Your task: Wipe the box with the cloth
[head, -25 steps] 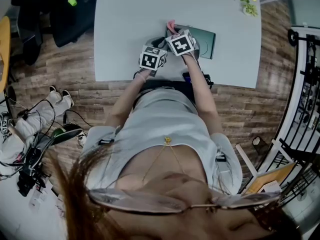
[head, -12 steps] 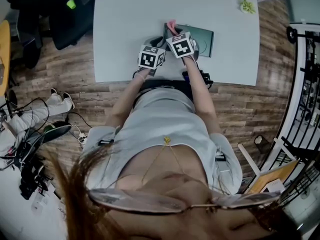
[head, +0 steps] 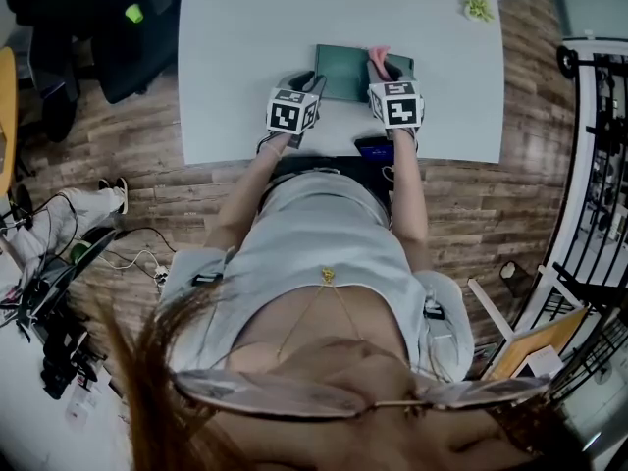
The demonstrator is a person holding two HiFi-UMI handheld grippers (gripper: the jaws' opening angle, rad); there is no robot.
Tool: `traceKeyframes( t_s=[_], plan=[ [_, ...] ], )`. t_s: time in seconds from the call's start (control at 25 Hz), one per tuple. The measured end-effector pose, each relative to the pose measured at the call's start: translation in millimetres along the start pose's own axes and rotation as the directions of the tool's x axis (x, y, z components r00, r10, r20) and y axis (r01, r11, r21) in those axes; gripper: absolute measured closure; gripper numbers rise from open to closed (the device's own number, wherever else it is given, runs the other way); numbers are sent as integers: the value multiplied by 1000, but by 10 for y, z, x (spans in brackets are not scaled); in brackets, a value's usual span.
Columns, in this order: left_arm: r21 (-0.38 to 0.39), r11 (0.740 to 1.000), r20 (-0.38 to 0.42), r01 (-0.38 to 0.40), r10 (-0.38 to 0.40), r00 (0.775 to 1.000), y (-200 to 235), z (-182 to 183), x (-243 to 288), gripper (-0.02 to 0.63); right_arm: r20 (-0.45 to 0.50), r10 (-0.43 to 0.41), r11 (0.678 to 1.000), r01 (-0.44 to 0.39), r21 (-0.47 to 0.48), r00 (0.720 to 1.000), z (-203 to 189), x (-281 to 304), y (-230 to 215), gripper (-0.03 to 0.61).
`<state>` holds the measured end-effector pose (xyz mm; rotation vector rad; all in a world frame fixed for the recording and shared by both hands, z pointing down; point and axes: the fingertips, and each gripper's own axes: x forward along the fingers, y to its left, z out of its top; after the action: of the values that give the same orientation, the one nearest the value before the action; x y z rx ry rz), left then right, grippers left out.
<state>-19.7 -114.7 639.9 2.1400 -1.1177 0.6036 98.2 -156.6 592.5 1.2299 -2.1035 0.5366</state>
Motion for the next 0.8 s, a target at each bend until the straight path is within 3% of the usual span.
traceKeyframes(
  t_s=[0.28,0.8],
  plan=[
    [-1,1000,-1,1,-1,1000,36,-5,4,495,-71,-109,994,111,24,992,-333,-228,-451,529],
    [-4,1000,-6,2,-2,1000,36,-9,3,495,-182,-179,982,187,28,967,-767,-189,-642,529]
  ],
)
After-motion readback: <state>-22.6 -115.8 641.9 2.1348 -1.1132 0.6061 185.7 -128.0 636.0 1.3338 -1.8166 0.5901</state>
